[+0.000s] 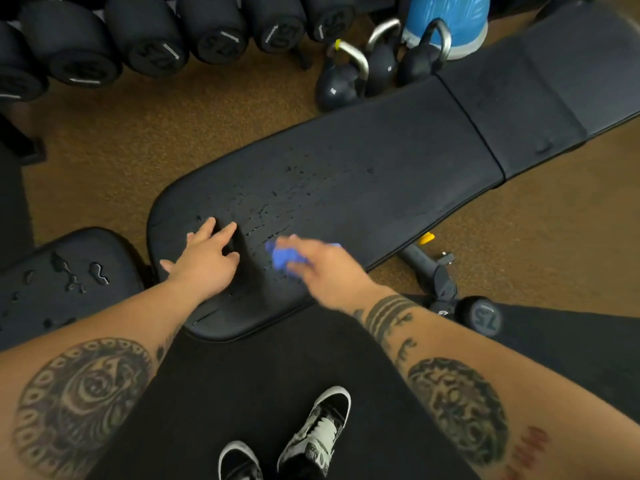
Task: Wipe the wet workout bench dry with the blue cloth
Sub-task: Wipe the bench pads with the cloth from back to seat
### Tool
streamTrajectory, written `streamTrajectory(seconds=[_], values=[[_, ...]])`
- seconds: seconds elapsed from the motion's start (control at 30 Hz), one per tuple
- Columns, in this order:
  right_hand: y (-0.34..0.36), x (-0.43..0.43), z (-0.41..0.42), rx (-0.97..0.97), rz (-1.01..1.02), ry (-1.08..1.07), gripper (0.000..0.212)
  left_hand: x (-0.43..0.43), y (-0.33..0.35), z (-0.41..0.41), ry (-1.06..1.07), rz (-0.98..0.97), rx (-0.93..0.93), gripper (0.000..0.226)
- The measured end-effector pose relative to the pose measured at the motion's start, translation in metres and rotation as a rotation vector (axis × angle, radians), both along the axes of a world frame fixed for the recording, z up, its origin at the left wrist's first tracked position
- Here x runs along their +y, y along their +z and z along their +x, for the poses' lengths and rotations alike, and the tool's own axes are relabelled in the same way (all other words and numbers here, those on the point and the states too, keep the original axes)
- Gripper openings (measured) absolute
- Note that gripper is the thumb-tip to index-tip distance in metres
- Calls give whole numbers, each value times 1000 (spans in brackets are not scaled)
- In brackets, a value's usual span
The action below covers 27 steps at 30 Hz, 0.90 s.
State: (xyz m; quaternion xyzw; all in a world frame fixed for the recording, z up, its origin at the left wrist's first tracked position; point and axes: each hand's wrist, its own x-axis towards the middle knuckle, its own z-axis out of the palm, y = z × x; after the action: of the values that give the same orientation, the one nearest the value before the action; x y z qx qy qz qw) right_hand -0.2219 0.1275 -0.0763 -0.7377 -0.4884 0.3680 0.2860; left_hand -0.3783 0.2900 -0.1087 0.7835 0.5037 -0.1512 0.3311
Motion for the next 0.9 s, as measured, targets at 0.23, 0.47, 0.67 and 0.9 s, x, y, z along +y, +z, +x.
streamTrajectory(seconds=[0.23, 0.47, 0.67, 0.9], values=[[54, 14, 73, 524, 7, -702, 20, -9, -2, 14, 104, -94, -56, 69], [34, -15, 113, -674, -190, -653, 46, -7, -2, 15, 51, -29, 40, 64], [2, 9, 22, -726, -270, -603, 89, -16, -1, 43, 373, -57, -29, 71], [-37, -12, 62, -905, -314, -423, 90, -18, -16, 51, 328, -134, 108, 82]])
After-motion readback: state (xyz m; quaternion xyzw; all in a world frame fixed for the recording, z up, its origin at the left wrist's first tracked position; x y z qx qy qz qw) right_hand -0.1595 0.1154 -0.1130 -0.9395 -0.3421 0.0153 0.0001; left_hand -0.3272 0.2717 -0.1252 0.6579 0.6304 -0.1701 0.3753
